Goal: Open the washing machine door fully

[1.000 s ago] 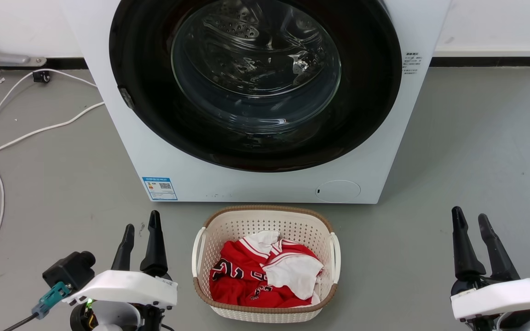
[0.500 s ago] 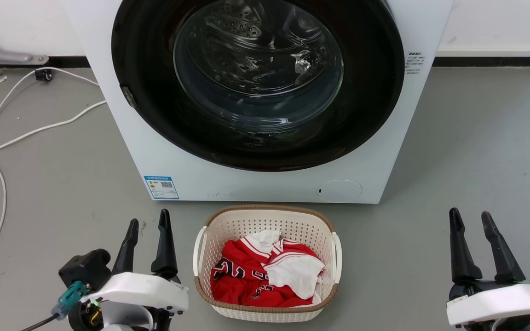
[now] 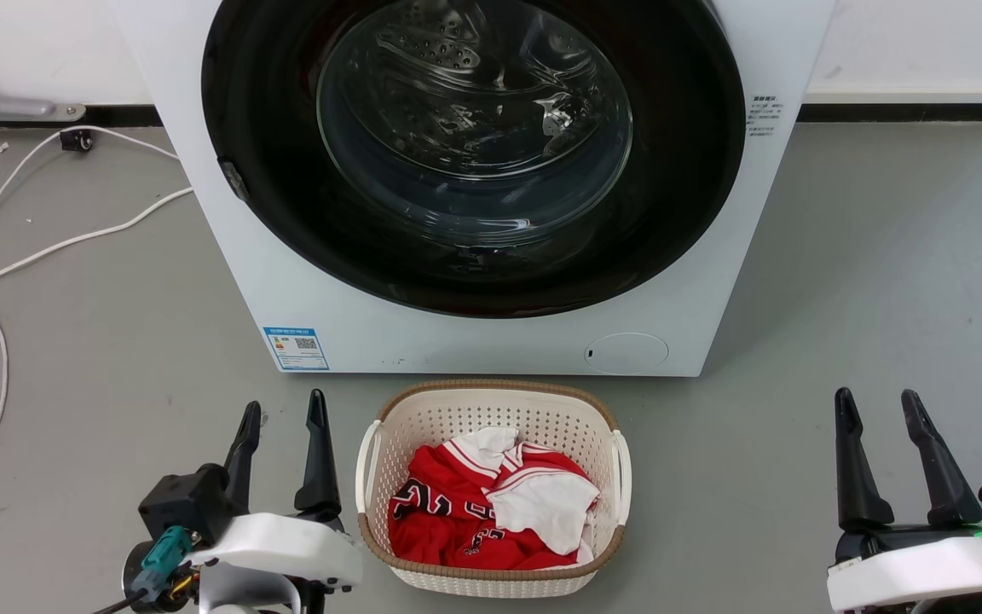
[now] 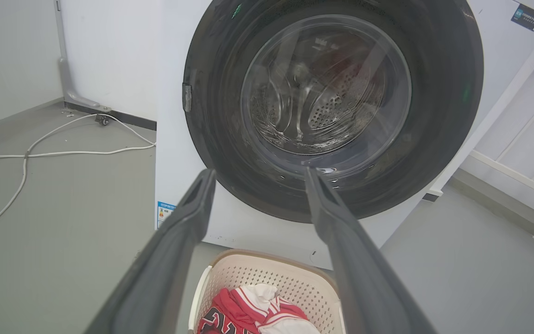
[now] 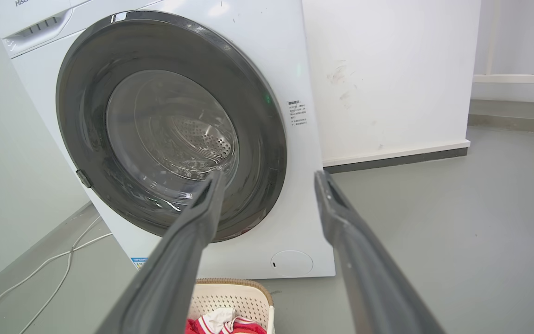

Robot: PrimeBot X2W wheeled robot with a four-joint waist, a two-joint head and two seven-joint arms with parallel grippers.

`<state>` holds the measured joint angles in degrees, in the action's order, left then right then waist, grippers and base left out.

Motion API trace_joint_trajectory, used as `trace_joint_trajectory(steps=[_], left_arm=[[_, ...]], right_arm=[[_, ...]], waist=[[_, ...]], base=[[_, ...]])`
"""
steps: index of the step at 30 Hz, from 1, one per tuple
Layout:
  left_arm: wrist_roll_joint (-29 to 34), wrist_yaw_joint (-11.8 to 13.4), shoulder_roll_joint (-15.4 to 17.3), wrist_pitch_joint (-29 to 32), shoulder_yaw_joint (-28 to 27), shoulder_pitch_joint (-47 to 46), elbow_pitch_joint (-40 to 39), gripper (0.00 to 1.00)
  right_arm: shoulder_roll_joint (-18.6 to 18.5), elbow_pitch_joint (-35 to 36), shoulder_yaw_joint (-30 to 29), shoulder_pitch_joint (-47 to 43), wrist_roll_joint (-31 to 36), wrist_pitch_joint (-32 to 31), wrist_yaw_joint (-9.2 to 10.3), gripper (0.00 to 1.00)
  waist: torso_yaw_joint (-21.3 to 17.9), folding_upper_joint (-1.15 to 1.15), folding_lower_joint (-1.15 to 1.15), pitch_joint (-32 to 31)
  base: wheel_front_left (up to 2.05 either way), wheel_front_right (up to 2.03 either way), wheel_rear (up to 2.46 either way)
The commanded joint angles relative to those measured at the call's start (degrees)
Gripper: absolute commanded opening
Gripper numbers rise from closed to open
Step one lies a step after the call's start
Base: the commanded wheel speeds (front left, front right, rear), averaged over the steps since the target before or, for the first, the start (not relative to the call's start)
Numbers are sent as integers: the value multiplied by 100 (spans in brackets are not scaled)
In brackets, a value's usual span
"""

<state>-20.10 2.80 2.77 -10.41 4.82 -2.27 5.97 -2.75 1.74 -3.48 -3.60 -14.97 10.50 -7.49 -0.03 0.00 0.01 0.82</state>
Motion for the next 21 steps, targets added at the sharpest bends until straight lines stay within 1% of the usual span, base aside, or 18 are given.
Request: trace_joint_trajectory(steps=[1,21], left_arm=[[177,43,14,-64,21,26,-58,100],[1154,150,14,-304,160,78,2,100]], right_arm=[[-22,87,-6,-45,159,54,0,100],[-22,127,-23,-217,916,290,0,100]], waist=[[-3,0,-1,0],[16,0,-1,-22]], base=[[0,0,0],[0,0,0]])
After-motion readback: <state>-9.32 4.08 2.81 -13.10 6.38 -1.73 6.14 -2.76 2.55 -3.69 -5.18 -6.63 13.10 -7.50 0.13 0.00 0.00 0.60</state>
